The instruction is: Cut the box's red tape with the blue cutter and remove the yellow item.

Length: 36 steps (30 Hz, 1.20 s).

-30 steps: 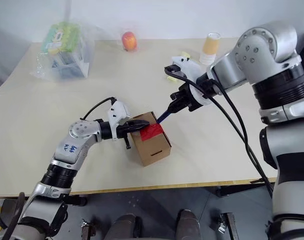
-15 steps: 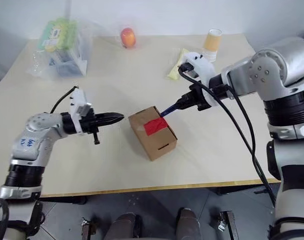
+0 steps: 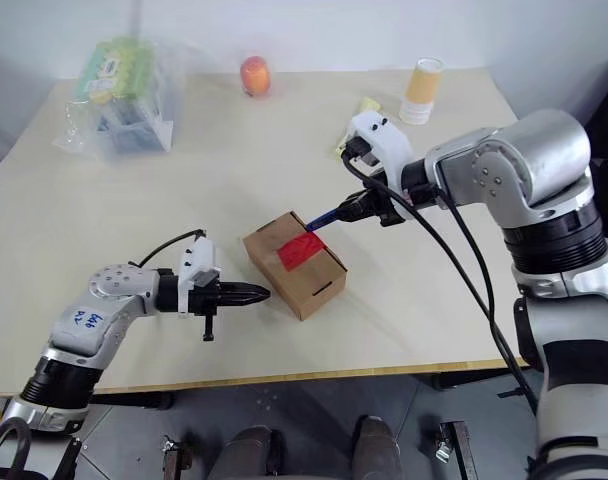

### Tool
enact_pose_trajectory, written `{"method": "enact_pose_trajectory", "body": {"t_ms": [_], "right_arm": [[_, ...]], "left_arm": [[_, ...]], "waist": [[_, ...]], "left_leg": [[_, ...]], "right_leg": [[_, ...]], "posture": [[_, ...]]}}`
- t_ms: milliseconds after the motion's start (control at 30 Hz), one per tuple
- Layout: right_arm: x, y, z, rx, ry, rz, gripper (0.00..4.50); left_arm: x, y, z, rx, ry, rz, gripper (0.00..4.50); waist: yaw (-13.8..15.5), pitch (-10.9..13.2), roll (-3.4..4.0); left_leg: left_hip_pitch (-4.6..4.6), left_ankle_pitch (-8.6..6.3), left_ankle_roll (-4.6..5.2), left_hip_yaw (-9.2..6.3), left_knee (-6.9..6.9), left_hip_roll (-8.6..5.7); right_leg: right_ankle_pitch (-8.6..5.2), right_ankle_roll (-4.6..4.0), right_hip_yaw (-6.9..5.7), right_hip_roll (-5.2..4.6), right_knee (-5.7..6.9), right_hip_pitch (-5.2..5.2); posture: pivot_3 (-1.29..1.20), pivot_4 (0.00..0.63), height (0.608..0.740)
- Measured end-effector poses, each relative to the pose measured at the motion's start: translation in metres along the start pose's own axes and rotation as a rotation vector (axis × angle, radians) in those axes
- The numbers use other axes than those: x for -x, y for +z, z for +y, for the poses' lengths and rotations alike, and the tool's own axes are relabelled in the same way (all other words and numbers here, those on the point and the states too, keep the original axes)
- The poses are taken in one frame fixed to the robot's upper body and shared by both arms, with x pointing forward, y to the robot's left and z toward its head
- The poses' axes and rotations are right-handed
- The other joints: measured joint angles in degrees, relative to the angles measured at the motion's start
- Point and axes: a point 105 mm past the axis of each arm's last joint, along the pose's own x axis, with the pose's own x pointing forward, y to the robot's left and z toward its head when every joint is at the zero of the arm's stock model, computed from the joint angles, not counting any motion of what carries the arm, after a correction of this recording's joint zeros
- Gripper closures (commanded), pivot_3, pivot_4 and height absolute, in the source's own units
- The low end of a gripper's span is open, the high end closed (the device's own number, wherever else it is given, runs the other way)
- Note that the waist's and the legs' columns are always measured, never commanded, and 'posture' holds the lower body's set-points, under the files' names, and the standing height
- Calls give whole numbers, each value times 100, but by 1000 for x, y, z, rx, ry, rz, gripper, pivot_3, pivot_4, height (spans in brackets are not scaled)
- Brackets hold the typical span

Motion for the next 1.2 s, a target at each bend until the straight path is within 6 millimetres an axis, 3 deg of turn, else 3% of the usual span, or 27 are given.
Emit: {"method": "enact_pose_trajectory", "body": {"t_ms": [300,400,533,667,733,833,1200], "right_arm": [[-8,2,0,19,9,-16,4348],[-10,0,0,19,16,-17,4348],[-10,-1,-1,19,12,-15,4348],[-11,-2,-1,26,14,-17,4348],[-11,-2,-1,35,17,-17,4348],[-11,-2,1,52,23,-12,4348],[-5,1,4,192,-5,105,4348]], "left_arm": [[-11,6,1,-42,-1,-16,4500],[-4,9,-6,-36,-60,4,4500],[12,35,-6,-5,-114,-44,4500],[17,66,11,-92,-57,-112,4500],[9,62,24,-108,8,-115,4500],[-10,36,32,-90,50,-32,4500],[-23,37,35,-155,81,6,4500]], "waist": [[-3,0,0],[-8,0,0],[-5,0,0],[15,0,0],[2,0,0],[-9,0,0],[12,-2,-1]], "left_leg": [[0,0,0,0,1,-1],[0,0,0,-1,0,0],[0,0,0,-1,2,0],[4,0,0,-2,7,-3],[4,0,0,-2,6,-3],[3,0,0,-2,3,-3],[9,0,0,-3,13,-3]], "right_leg": [[0,0,0,0,1,0],[0,0,-1,0,2,-1],[0,0,1,0,4,0],[0,0,1,-2,6,6],[0,0,-1,-1,6,4],[0,0,-2,0,8,0],[1,0,0,-2,17,8]], "posture": [[0,150,740],[0,150,740],[0,150,740],[0,150,740],[0,150,740],[0,150,740],[0,150,740]]}}
